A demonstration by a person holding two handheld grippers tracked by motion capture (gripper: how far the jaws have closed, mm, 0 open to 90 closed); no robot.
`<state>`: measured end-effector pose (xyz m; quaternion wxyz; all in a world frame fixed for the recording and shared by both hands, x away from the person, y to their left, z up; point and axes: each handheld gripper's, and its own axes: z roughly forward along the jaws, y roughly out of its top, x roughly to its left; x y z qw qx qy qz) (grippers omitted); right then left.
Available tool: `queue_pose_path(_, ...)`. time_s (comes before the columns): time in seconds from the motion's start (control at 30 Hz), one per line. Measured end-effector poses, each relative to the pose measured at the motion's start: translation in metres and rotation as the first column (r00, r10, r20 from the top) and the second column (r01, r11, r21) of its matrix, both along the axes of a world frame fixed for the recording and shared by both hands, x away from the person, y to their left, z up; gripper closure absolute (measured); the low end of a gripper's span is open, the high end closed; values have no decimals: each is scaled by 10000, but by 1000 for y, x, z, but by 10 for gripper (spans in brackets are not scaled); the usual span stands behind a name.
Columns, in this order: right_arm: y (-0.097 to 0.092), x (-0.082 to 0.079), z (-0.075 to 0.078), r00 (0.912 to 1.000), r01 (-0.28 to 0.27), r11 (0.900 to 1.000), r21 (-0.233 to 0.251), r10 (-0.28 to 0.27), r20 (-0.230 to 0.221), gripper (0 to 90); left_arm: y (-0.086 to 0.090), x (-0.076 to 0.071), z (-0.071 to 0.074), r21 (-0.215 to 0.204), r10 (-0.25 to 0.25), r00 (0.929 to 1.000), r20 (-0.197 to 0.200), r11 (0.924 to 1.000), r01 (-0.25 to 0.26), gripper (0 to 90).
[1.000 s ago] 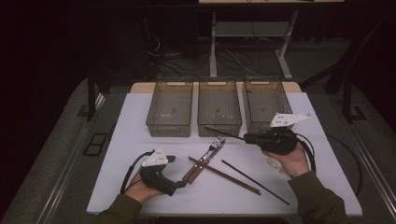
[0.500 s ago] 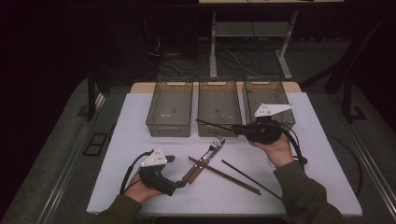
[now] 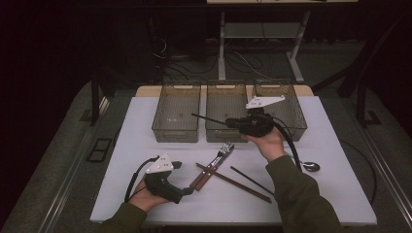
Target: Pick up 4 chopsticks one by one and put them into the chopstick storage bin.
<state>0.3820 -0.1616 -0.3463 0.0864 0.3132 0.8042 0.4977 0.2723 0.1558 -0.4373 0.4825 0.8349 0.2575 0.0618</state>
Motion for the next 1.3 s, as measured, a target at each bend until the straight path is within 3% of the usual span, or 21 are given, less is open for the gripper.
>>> queue_pose_path(0.3,26,23,3,9995,312,9995,-52,-313,-31,859,0,0,1,-60,-56,10000,-19,10000,56,0)
queue_pose_path(0.7,58,50,-6,9978,603,9980,-199,-608,-252,859,0,-1,1,-4,-117,9999,31,9999,117,0)
queue_pose_path(1.3,112,89,-26,9907,1082,9872,-1175,-1169,-700,859,-2,-1,2,36,-271,9995,171,9996,271,0)
